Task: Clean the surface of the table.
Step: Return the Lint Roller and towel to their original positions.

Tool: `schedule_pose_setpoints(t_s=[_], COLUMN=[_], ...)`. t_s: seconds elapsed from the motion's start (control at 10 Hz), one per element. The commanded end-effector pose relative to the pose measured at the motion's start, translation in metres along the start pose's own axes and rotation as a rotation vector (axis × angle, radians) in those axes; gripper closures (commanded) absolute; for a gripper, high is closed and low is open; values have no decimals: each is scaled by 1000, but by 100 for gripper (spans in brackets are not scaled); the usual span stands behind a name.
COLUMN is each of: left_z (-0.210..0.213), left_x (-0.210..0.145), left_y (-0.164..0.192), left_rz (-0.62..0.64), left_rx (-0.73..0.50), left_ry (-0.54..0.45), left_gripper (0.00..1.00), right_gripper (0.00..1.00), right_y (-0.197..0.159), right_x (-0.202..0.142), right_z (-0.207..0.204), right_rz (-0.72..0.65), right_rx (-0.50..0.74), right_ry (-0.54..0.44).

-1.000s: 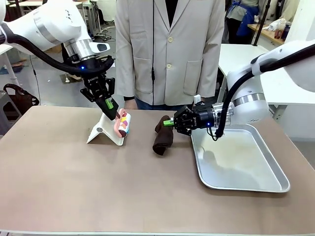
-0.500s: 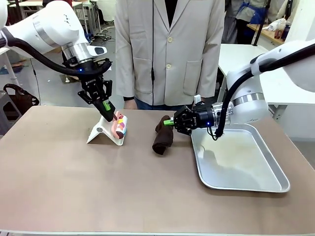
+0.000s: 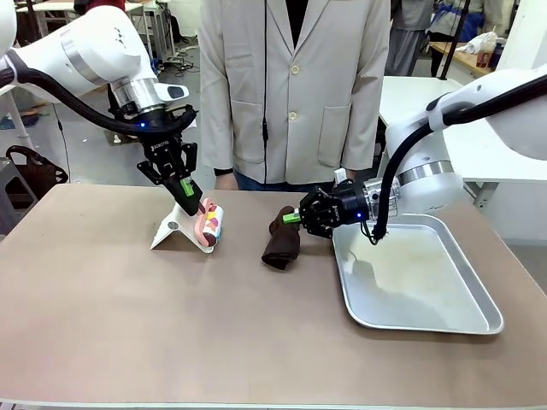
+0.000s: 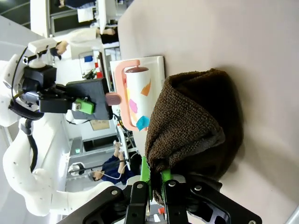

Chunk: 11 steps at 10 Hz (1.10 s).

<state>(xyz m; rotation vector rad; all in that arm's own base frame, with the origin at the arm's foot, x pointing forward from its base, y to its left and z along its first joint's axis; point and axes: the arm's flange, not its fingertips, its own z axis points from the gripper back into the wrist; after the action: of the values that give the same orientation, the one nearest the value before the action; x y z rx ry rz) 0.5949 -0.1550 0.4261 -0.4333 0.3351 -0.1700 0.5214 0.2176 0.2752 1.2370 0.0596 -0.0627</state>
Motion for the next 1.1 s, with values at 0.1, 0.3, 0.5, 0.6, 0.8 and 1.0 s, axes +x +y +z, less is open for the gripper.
schedule_pose_setpoints(t_s=[0.1,0.3,0.5,0.6,0.8,1.0], left_z=[-3,-7,-9,-10,-13,-14], left_x=[2,4,4,4,4,4], left_y=[-1,1,7,11,17,18], left_rz=[24,38,51,57,66,72], left_rx=[7,25,24,21,29,29], left_ry=[-1,-30,-50,-44,-52,-49], left_gripper=[78,78,78,78,78,78], right_gripper=[90,90,90,90,90,90], right_y=[5,5,4,5,5,4], right_x=[7,6,5,5,5,5], right_z=[-3,-3,-3,-4,-5,-4], right_rz=[-5,4,8,16,28,25], right_rx=[-6,7,20,26,43,46], right_ry=[24,31,38,45,51,41])
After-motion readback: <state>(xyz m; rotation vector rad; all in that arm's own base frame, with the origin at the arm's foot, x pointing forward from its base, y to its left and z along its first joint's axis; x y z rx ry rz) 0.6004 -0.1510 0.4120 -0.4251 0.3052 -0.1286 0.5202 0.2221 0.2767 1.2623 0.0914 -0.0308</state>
